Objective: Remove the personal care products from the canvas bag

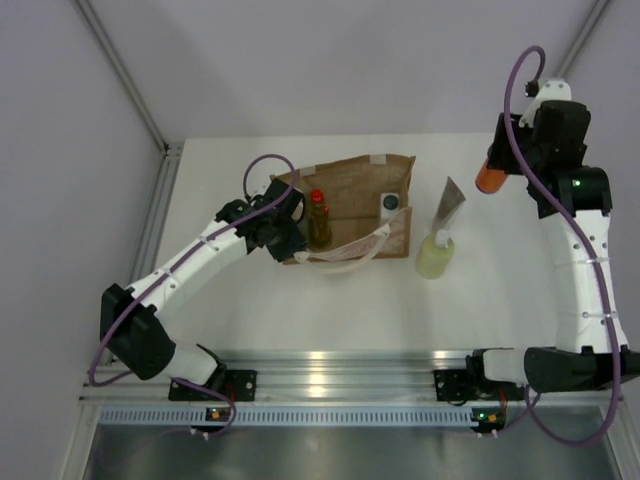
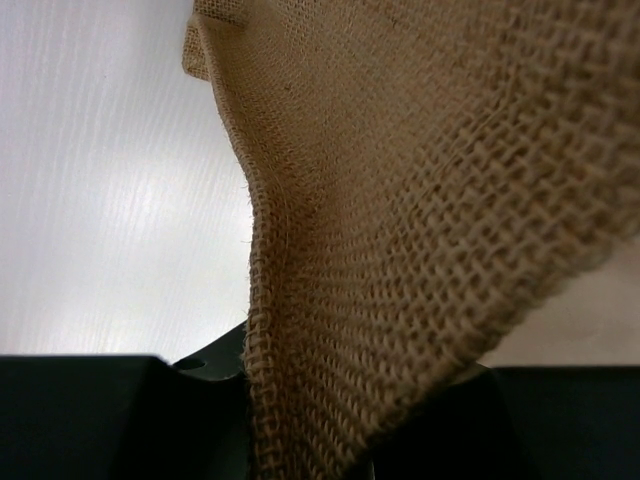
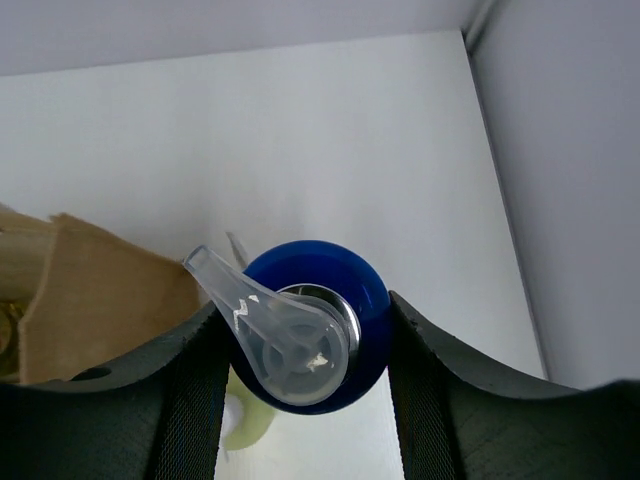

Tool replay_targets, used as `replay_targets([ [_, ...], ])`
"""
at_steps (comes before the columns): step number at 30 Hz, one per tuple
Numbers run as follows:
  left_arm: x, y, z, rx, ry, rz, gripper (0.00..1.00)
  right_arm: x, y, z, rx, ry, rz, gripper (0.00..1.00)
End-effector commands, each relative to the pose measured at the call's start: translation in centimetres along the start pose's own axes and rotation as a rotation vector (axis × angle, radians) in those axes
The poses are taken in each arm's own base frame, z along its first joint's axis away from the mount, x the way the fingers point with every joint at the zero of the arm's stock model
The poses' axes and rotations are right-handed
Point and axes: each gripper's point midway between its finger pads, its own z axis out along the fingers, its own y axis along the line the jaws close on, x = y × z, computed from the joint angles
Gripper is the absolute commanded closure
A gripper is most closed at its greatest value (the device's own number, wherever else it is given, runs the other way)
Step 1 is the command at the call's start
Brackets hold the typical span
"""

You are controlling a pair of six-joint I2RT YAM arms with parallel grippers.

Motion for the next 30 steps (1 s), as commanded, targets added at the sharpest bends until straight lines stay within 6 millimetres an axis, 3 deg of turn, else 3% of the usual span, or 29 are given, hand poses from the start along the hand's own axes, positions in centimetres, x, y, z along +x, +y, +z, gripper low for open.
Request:
replay_targets([
  [1, 0.5, -0.1, -1.0, 0.018, 0.026, -0.012, 0.66, -1.8, -3.5, 0.8, 0.062, -0.163, 0.115, 1.0],
  [2, 0.5, 0.0, -1.0, 0.019, 0.027, -0.012, 0.66, -1.6, -3.8, 1.2, 0.059, -0.182, 0.138, 1.0],
  [3, 0.6, 0.0, -1.0, 0.018, 0.029, -0.014, 0.66, 0.0, -4.0, 2.2, 0.063, -0.164, 0.153, 1.0],
  [5, 0.6, -0.1, -1.1, 0.023, 0.031, -0.013, 0.66, 0.0, -4.8, 3.2, 0.086, -0.206, 0.158, 1.0],
  [6, 0.6, 0.0, -1.1, 0.022, 0.031, -0.014, 0.66, 1.6, -5.0, 4.2, 0.096, -0.178, 0.152, 1.0],
  [11, 0.4, -0.2, -1.3, 0.03, 0.026, -0.023, 0.66, 4.4, -5.6, 7.6, 0.118, -0.163, 0.113, 1.0],
  [12, 0.4, -0.3, -1.4, 0.032, 0.026, -0.023, 0.66, 6.3, -5.6, 8.7, 0.122, -0.128, 0.109, 1.0],
  [14, 0.4, -0.3, -1.5, 0.035, 0.022, -0.022, 0.66, 7.4, -6.1, 9.7, 0.148, -0.119, 0.107, 1.0],
  [15, 0.5, -0.3, -1.6, 0.036, 0.024, -0.02, 0.66, 9.1, -6.2, 10.6, 0.157, -0.083, 0.112, 1.0],
  [17, 0.5, -0.1, -1.6, 0.035, 0.025, -0.019, 0.66, 9.8, -6.5, 11.3, 0.16, -0.087, 0.126, 1.0],
  [24, 0.5, -0.2, -1.8, 0.044, 0.022, -0.017, 0.66, 15.3, -5.8, 13.4, 0.133, -0.021, 0.153, 1.0],
  [30, 0.4, -0.4, -1.9, 0.048, 0.024, -0.018, 0.67, 18.4, -5.9, 14.1, 0.144, 0.051, 0.155, 1.0],
])
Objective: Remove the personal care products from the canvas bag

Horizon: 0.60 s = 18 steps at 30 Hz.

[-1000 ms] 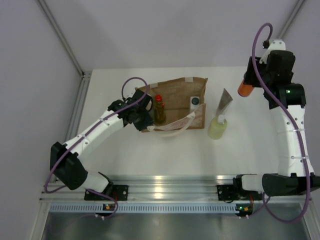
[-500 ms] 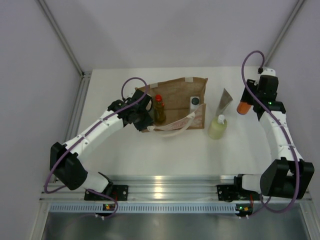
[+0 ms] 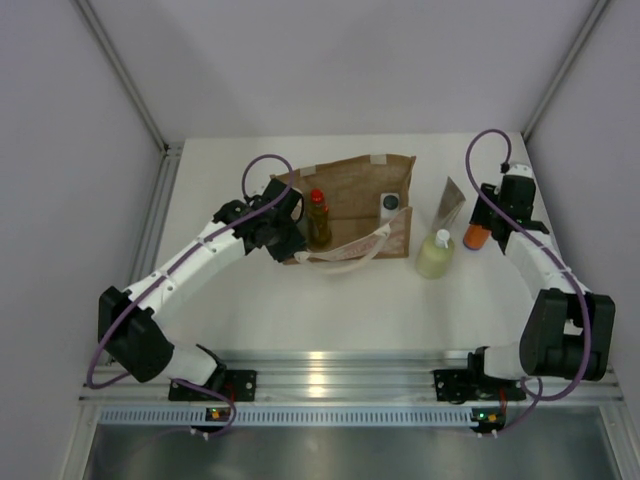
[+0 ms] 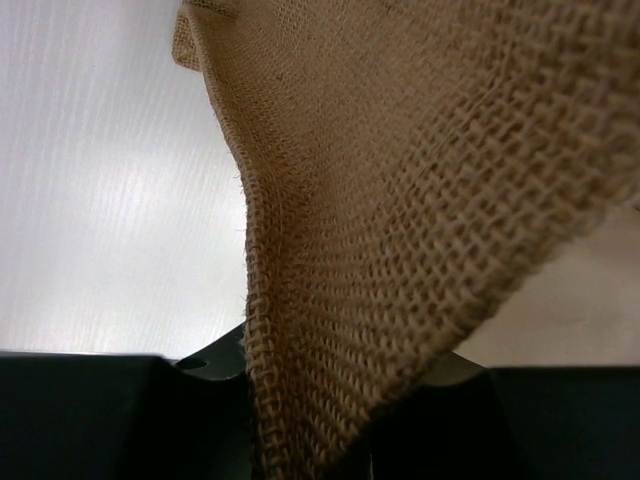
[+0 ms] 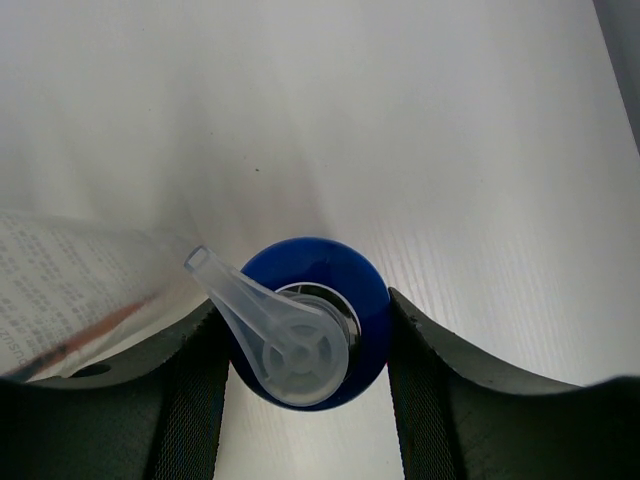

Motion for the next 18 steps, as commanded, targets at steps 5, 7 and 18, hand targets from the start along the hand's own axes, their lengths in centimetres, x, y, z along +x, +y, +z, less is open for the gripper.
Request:
replay_targets([
  [5, 0.1, -0.1, -1.4, 0.029, 0.005, 0.009, 0.68, -3.8, -0.2, 0.2, 0.005, -0.159, 0.047, 0.91],
  [7, 0.0, 0.0, -1.4, 0.027, 0.003, 0.009, 0.68, -4.0, -0.4, 0.0, 0.012, -0.162, 0.054, 0.74],
  [18, -0.4, 0.1, -1.4, 0.021, -0.02, 0.01, 0.68, -11.7, 1.6, -6.0, -0.082, -0.257, 0.106, 0.38],
])
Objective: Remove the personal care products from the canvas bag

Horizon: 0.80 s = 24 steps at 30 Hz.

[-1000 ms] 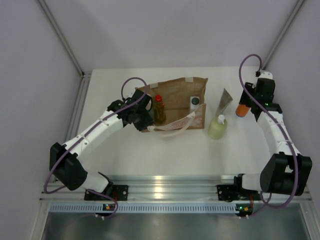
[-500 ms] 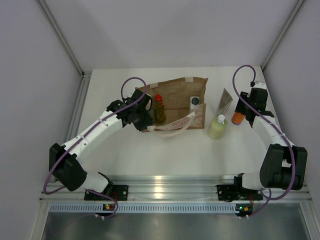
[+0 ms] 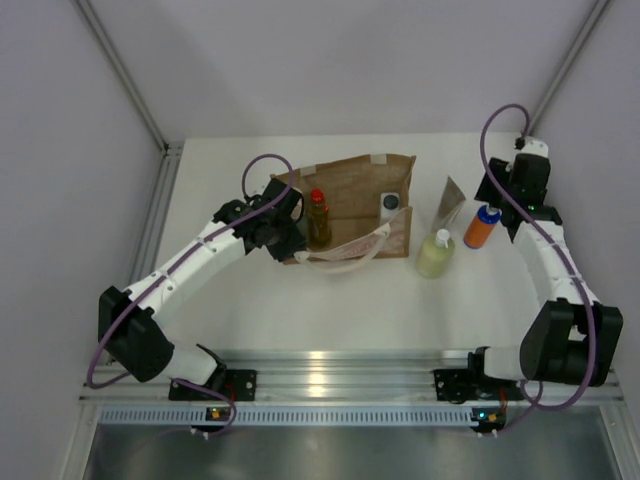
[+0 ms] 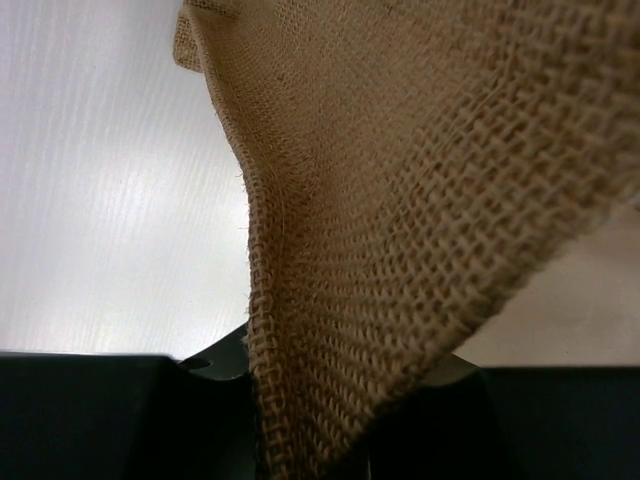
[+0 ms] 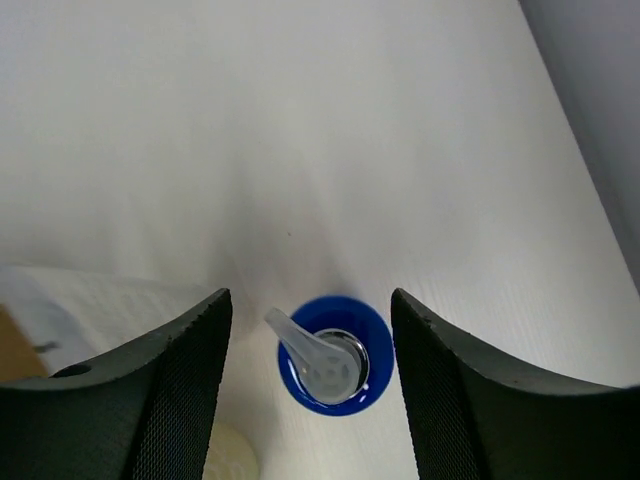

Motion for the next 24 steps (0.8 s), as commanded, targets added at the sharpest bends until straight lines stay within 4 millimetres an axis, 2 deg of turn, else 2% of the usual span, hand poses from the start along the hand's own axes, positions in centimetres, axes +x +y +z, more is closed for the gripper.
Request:
replay_targets([
  [1, -0.6, 0.3, -1.4, 0.011, -0.034, 0.011, 0.68, -8.8, 2.2, -4.7, -0.098, -0.186, 0.064, 0.38],
  [2, -0.7, 0.4, -1.4, 0.008, -0.039, 0.011, 0.68, -11.0, 3.2, -6.0, -0.132, -0.226, 0.073, 0.37],
  [3, -0.7, 0.4, -1.4, 0.006, -0.043, 0.012, 0.68, -11.5, 5.0, -6.8, -0.186, -0.229, 0.058, 0.37],
  [4, -0.8, 0.5, -1.4, 0.004, -0.048, 0.012, 0.68, -11.7, 6.0, -7.3, -0.208, -0.223, 0.044, 0.36],
  [5, -0.9, 0.5, -1.4, 0.003, -0.054, 0.012, 0.68, -13.1, 7.8, -8.6, -0.267, -0.243, 0.034, 0.36],
  [6, -1.0, 0.4, -1.4, 0.003, -0.056, 0.013, 0.68, -12.7, 11.2, -9.8, -0.359, -0.232, -0.001, 0.36],
  [8, -1.3, 0.5, -1.3, -0.005, -0.071, 0.015, 0.68, -13.0, 14.4, -11.8, -0.437, -0.234, -0.037, 0.36],
  [9, -1.5, 0.4, -1.6, -0.001, -0.082, 0.015, 0.68, -12.1, 17.9, -13.5, -0.526, -0.225, -0.07, 0.37],
  [11, -1.9, 0.5, -1.6, -0.007, -0.103, 0.018, 0.67, -11.1, 21.5, -15.4, -0.618, -0.207, -0.092, 0.38],
  [12, -2.1, 0.4, -1.7, -0.005, -0.109, 0.022, 0.67, -9.6, 24.6, -17.1, -0.681, -0.189, -0.121, 0.38],
  [14, -2.2, 0.3, -1.6, -0.008, -0.111, 0.023, 0.67, -8.0, 27.9, -18.0, -0.738, -0.151, -0.153, 0.39],
  [15, -2.3, 0.2, -1.6, -0.007, -0.111, 0.023, 0.67, -6.6, 30.1, -19.3, -0.777, -0.136, -0.185, 0.39],
  [18, -2.2, 0.1, -1.3, -0.012, -0.101, 0.025, 0.68, -3.8, 33.7, -19.3, -0.78, -0.086, -0.264, 0.39],
  [20, -2.2, 0.0, -1.3, -0.009, -0.103, 0.027, 0.68, -2.0, 35.6, -18.0, -0.776, -0.033, -0.298, 0.39],
  [21, -2.3, 0.0, -1.5, -0.007, -0.107, 0.025, 0.68, -1.0, 36.1, -17.7, -0.768, -0.01, -0.32, 0.39],
  [22, -2.4, -0.1, -1.5, -0.005, -0.109, 0.025, 0.68, 0.4, 36.9, -16.6, -0.761, 0.02, -0.349, 0.39],
  [24, -2.5, -0.2, -1.7, -0.001, -0.112, 0.022, 0.68, 1.3, 37.9, -16.4, -0.771, 0.041, -0.38, 0.38],
])
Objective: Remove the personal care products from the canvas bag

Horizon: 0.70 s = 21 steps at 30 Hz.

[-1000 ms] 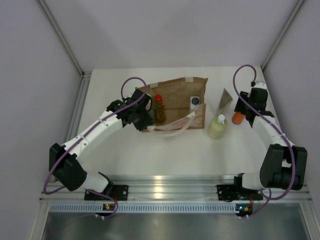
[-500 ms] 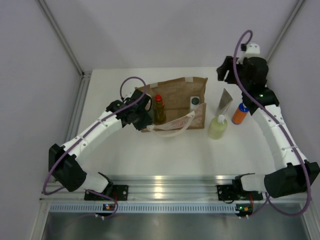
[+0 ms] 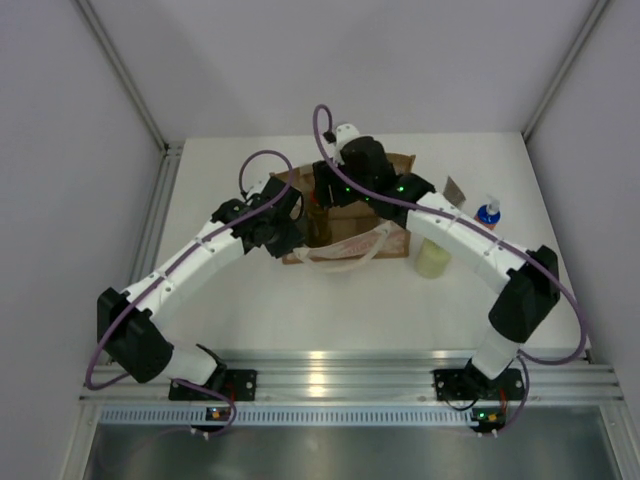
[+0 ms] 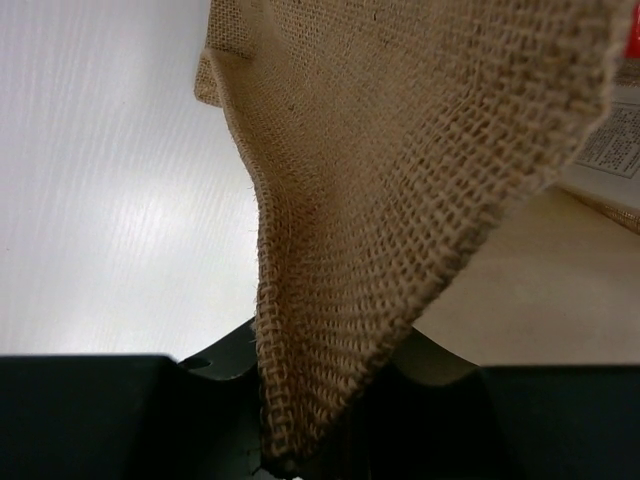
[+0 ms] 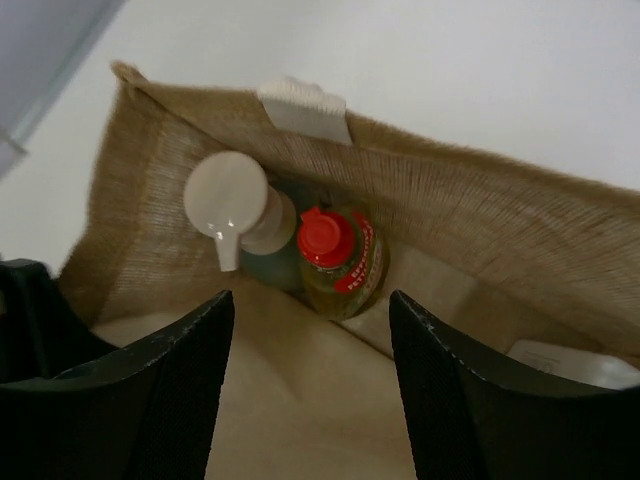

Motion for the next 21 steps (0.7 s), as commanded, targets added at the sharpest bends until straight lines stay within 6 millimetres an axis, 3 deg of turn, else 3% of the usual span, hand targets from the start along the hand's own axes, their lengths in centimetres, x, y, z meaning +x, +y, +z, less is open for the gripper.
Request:
replay_targets([
  [1, -1.2, -0.5, -1.4, 0.019, -0.039, 0.006, 0.68, 1.8, 0.2, 2.0, 0.028, 0.088, -0.028, 0.39],
  [5, -1.1, -0.3, -1.5, 0.02, -0.038, 0.005, 0.68, 2.2, 1.0, 3.6, 0.014, 0.114, -0.055, 0.39],
  [16, -1.1, -0.5, -1.9, 0.034, -0.04, -0.009, 0.68, 5.5, -0.6, 7.9, 0.097, 0.191, -0.083, 0.39],
  [21, -1.4, -0.7, -2.2, 0.045, -0.048, -0.01, 0.68, 6.1, -1.2, 9.2, 0.131, 0.201, -0.092, 0.39],
])
